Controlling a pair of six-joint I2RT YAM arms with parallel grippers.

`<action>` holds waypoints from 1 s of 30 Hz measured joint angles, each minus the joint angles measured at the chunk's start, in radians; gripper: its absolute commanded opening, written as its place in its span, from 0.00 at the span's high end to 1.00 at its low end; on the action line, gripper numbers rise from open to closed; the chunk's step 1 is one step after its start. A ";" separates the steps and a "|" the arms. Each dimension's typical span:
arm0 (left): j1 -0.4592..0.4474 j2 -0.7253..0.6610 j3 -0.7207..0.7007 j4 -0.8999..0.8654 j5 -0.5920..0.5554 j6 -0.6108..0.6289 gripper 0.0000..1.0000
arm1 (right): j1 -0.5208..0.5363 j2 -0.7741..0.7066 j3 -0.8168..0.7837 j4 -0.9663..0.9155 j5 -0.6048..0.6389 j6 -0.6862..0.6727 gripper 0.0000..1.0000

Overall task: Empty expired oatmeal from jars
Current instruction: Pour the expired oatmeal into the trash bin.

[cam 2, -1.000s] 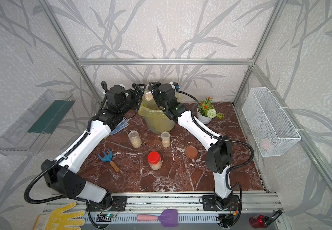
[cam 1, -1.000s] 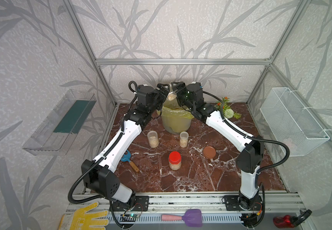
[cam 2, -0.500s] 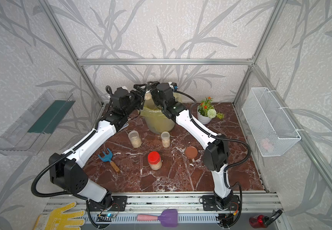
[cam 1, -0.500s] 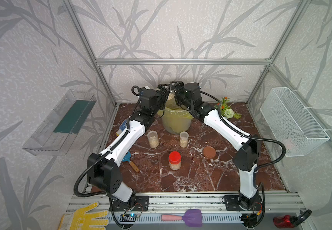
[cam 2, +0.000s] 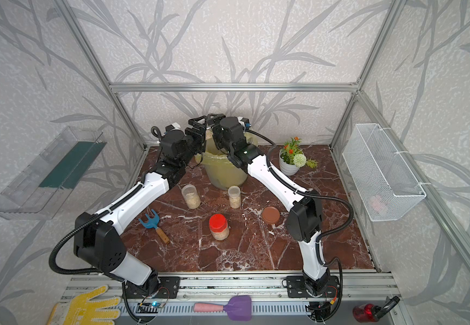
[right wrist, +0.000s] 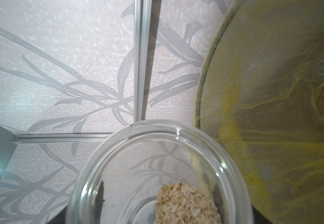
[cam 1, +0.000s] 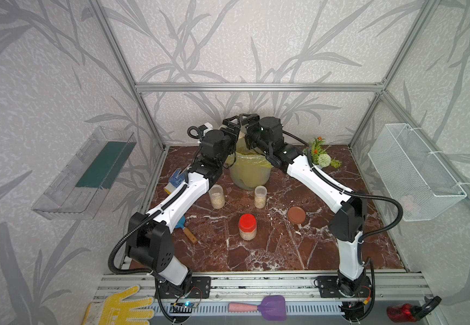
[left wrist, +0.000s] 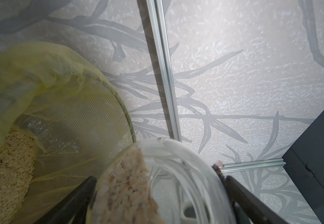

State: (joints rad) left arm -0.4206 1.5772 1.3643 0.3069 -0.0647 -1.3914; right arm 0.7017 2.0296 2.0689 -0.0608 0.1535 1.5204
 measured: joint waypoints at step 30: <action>-0.058 0.074 -0.024 0.203 -0.252 -0.032 0.56 | 0.004 0.014 -0.003 0.023 0.012 0.078 0.81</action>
State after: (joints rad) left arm -0.4786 1.6512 1.3403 0.5095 -0.3168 -1.4235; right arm 0.7059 2.0441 2.0663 -0.0380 0.1658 1.5986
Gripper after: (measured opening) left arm 0.815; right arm 0.873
